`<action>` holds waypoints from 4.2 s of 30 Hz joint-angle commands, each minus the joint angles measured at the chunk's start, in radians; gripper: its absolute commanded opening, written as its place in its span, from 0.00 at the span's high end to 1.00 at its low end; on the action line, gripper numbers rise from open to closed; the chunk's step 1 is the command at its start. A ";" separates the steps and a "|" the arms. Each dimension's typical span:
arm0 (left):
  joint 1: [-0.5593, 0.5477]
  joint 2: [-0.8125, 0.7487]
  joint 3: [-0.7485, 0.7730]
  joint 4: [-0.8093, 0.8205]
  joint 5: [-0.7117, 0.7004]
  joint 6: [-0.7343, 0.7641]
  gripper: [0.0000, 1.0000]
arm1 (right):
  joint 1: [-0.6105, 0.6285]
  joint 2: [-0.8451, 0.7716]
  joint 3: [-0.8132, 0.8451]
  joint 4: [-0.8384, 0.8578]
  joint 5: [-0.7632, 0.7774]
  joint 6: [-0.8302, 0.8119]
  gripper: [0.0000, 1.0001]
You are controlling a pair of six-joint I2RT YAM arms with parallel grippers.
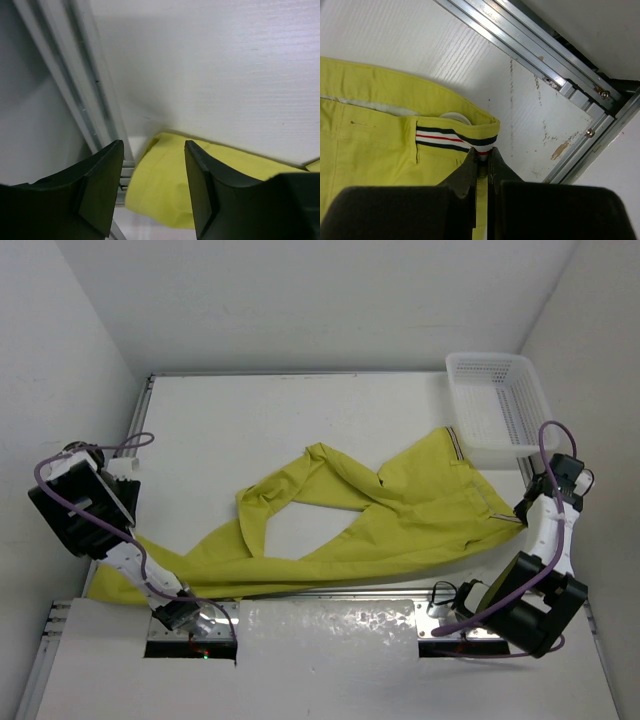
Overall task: Fold and stack the trousers
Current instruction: Flatten the trousers out
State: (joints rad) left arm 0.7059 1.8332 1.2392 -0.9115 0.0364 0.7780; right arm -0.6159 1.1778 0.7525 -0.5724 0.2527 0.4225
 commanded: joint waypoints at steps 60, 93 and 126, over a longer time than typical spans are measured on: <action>0.578 -0.083 0.172 -0.395 0.593 0.656 1.00 | -0.074 -0.043 0.073 -0.010 0.138 0.141 1.00; -0.026 -0.295 0.048 -0.228 0.428 0.308 0.39 | 0.830 -0.259 0.286 0.141 0.088 -0.122 0.37; -0.462 -0.353 -0.340 -0.162 0.349 0.147 1.00 | 1.151 1.177 1.162 0.055 -0.452 -0.294 1.00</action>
State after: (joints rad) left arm 0.2481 1.4902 0.8524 -1.0389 0.3561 0.8932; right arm 0.5411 2.3455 1.8397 -0.6224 -0.2268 0.0536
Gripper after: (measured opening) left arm 0.007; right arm 0.018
